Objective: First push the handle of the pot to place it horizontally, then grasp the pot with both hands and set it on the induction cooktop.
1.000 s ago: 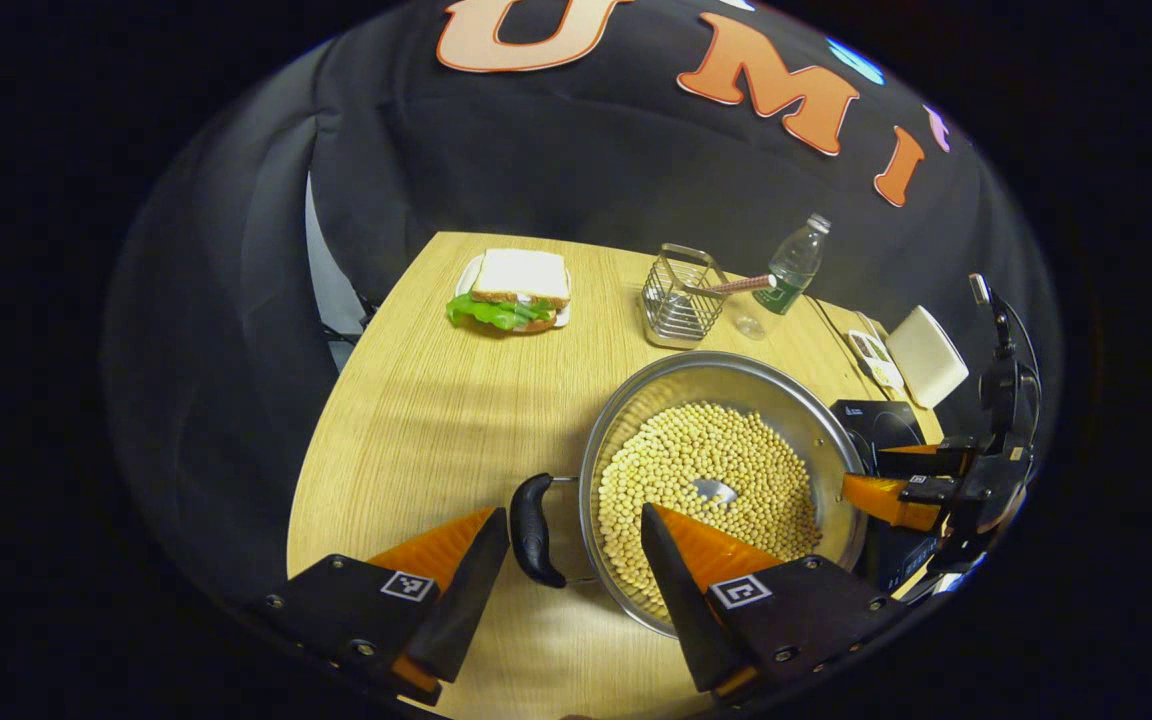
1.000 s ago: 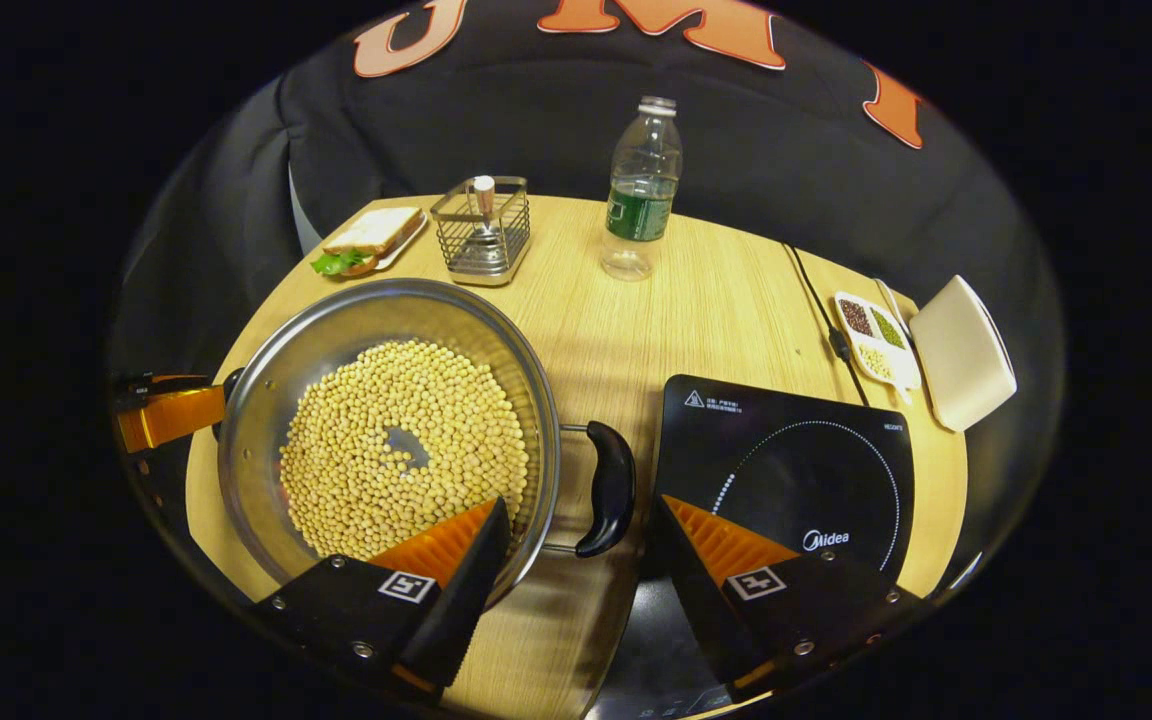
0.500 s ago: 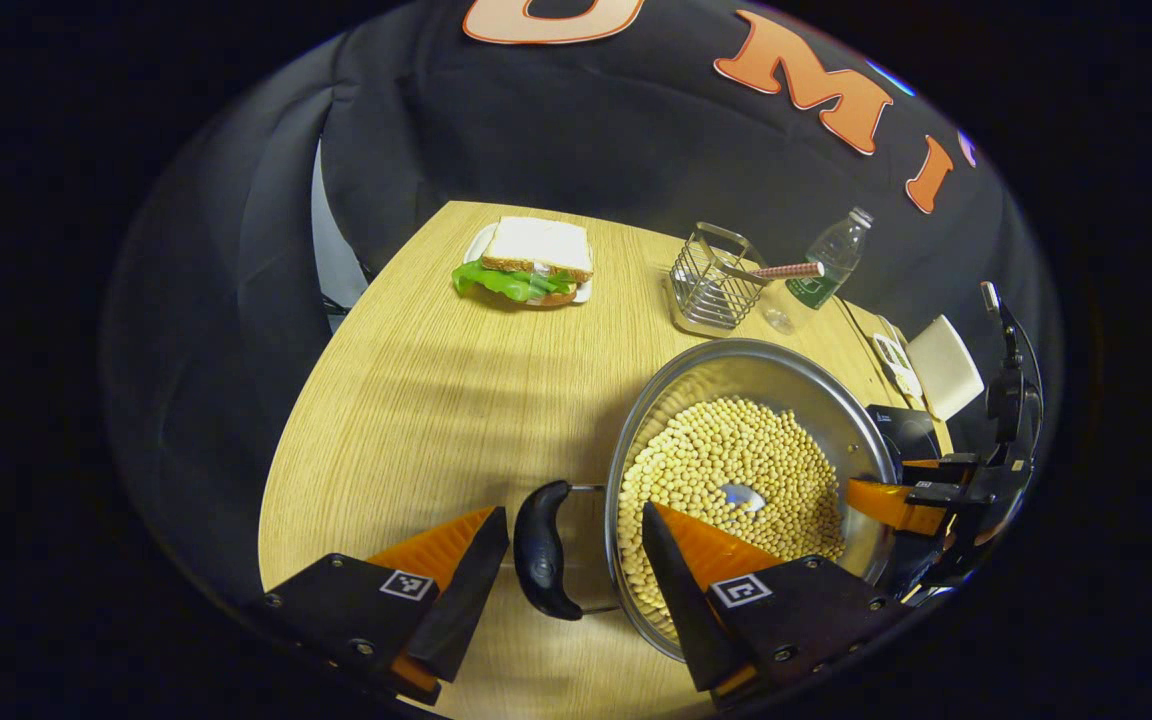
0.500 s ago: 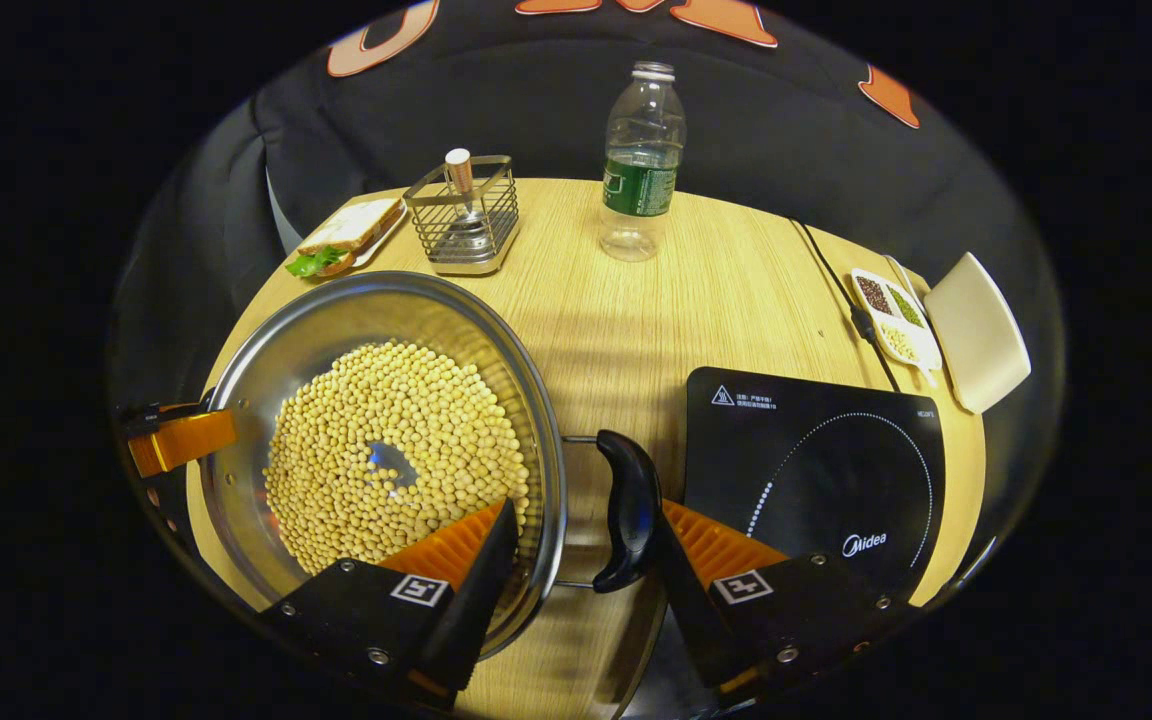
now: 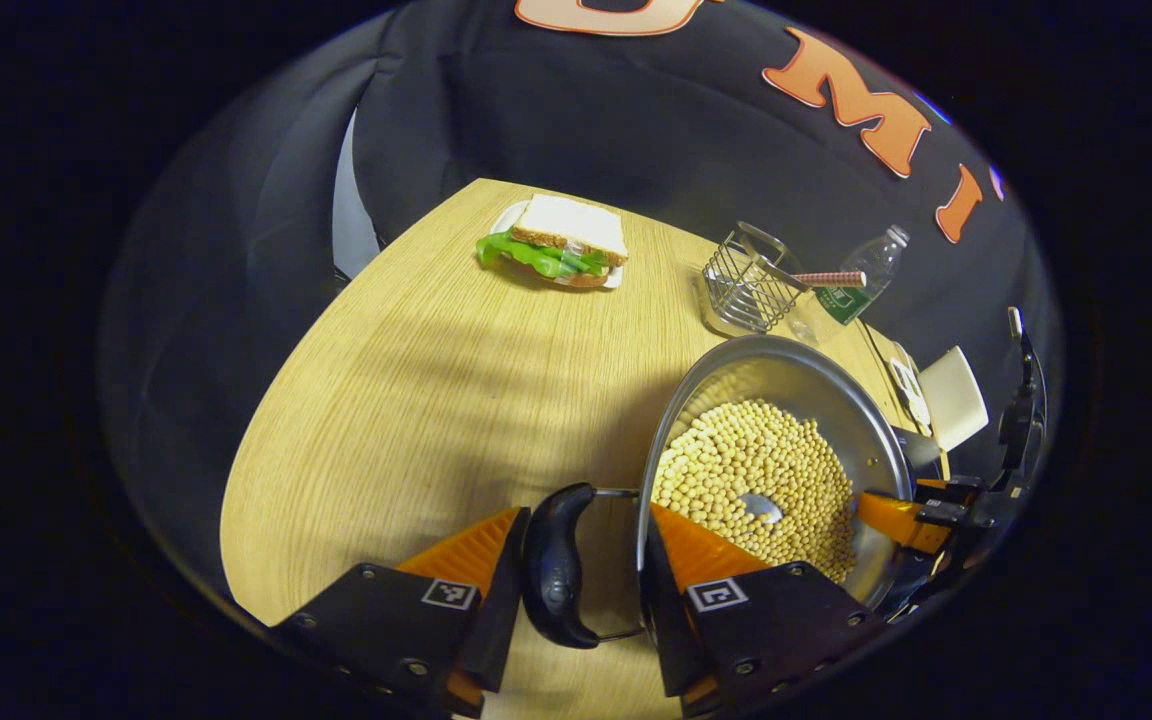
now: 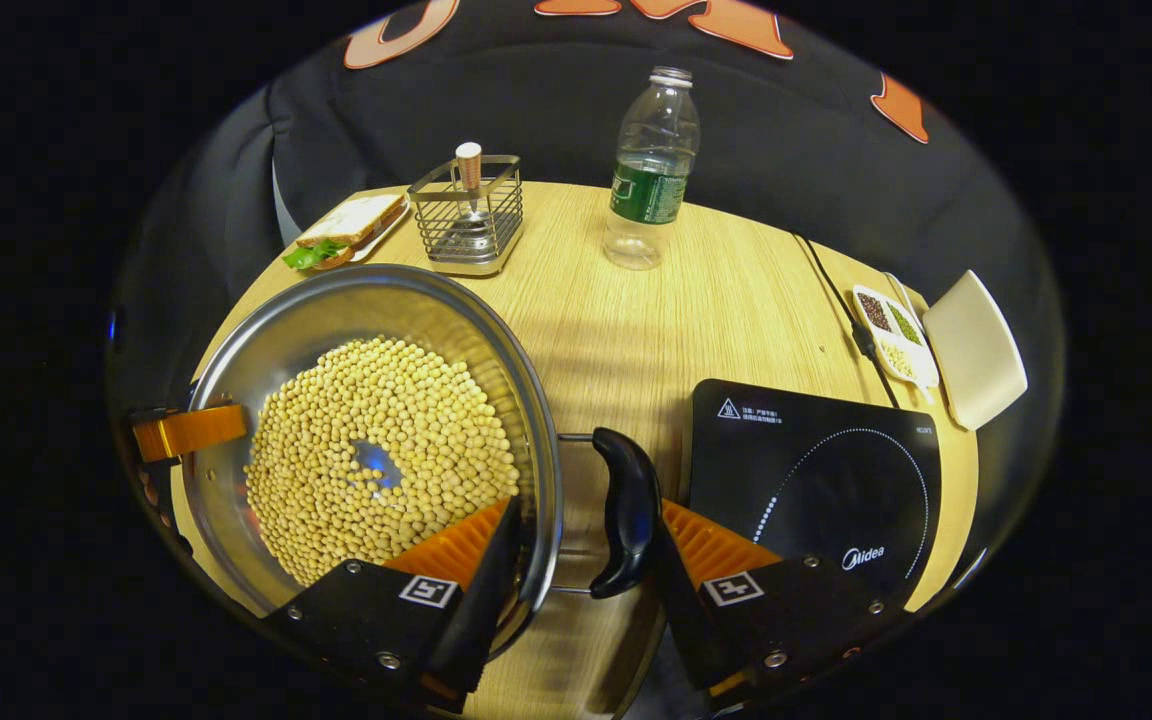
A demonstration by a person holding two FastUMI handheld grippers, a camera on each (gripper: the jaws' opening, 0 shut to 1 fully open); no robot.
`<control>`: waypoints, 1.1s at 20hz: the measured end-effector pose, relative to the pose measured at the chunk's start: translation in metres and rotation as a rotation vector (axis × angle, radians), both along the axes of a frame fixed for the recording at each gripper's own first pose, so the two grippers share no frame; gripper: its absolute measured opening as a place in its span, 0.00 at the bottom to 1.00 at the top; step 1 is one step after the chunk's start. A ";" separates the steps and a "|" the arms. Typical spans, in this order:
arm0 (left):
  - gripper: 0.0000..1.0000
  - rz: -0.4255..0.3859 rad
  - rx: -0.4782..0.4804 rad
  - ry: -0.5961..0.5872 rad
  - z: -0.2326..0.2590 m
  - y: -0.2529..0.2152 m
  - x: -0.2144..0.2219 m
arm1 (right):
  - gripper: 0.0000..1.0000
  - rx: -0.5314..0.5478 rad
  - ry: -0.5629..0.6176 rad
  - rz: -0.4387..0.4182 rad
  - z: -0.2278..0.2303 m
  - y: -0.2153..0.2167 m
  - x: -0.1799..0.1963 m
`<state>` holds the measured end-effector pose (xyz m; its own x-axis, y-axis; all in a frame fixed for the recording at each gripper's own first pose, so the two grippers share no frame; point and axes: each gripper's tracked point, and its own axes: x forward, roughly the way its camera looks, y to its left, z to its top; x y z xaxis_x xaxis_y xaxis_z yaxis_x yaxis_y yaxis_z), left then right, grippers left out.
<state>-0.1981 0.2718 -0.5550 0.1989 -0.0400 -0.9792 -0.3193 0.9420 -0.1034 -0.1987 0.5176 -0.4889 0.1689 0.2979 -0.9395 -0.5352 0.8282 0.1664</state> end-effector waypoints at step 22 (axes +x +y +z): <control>0.53 -0.093 0.182 -0.104 0.028 -0.009 0.027 | 0.55 0.072 0.048 -0.187 0.007 -0.011 0.009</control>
<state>-0.1709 0.2627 -0.5273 0.3032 0.1128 -0.9462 -0.2270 0.9729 0.0432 -0.1893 0.5065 -0.4823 0.1834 0.3318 -0.9254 -0.3629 0.8977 0.2500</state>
